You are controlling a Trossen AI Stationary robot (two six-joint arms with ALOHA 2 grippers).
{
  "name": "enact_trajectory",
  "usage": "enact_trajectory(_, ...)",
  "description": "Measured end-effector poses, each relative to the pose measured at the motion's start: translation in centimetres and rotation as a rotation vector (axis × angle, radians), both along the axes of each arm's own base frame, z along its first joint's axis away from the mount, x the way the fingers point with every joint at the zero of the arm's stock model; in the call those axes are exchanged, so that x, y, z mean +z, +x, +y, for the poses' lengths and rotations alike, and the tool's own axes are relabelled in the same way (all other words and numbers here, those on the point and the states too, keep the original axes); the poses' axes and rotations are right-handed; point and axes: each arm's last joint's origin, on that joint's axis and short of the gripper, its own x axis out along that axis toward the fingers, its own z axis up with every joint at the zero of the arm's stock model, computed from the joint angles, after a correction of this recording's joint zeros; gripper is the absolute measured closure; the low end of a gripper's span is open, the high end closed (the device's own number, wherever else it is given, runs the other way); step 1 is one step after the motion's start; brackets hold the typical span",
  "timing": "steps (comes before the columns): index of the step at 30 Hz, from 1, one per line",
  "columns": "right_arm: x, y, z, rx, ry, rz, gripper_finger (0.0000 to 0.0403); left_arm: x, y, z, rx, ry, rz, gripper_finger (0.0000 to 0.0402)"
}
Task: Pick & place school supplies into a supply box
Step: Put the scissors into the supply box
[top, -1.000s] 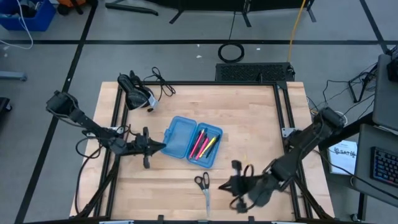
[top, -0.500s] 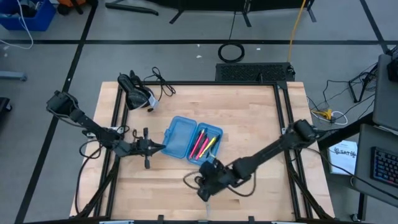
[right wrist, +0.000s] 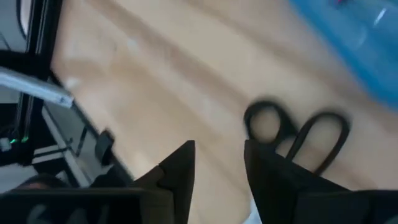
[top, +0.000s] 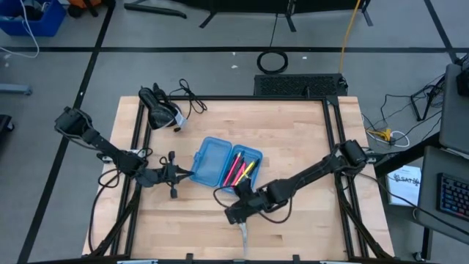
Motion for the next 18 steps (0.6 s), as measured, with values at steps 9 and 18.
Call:
enact_trajectory(9,-2.5,-0.3,1.7,-0.035,0.026,0.071,0.0272,0.0,0.0,0.0,0.003,-0.001,-0.003,0.0372)
enact_trajectory(18,-5.3,0.0,1.9,-0.012,0.01,0.145,0.0273,0.3,0.1,-0.1,0.006,-0.018,-0.028,0.0371)
